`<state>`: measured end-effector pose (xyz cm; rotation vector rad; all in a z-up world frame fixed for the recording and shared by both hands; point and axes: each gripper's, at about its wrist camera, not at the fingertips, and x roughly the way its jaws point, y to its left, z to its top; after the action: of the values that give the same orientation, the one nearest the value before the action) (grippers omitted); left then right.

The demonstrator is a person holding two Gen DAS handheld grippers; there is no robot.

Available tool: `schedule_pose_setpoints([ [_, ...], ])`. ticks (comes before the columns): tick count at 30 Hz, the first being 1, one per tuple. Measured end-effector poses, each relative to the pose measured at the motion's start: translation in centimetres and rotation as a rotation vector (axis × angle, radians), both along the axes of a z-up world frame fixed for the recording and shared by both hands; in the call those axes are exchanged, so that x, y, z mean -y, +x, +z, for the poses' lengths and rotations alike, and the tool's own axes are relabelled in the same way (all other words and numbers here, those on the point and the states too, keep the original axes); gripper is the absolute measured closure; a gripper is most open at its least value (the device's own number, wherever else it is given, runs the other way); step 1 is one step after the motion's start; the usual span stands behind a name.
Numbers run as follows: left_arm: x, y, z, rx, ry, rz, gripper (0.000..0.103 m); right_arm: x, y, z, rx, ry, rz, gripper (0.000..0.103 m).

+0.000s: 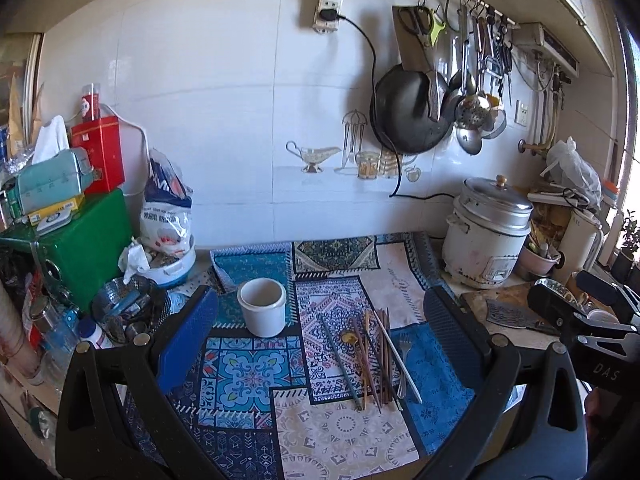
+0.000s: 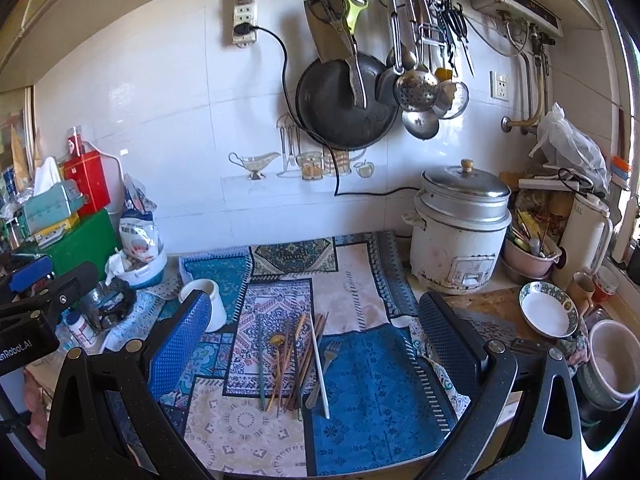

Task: Organize utensils
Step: 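Grasp the teal stick with the left tool while the right tool grasps the long white stick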

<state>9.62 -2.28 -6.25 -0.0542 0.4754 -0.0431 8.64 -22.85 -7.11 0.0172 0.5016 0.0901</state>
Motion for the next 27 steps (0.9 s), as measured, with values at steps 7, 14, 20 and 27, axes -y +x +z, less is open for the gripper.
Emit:
schedule_pose_setpoints([
  [7, -0.1, 5.8, -5.9, -0.186, 0.016, 0.023, 0.000, 0.6, 5.2, -6.1, -0.188, -0.069, -0.022, 0.000],
  [14, -0.2, 11.2, -12.4, -0.374, 0.075, 0.062, 0.005, 0.5, 9.9, -12.1, -0.383, -0.113, 0.014, 0.003],
  [20, -0.2, 15.5, -17.3, -0.546, 0.029, 0.009, 0.013, 0.8, 13.8, -15.7, -0.511, -0.055, 0.052, 0.017],
  [27, 0.6, 20.0, -22.3, -0.719, -0.059, -0.027, 0.019, 1.7, 17.6, -18.7, -0.633, -0.004, 0.067, 0.031],
])
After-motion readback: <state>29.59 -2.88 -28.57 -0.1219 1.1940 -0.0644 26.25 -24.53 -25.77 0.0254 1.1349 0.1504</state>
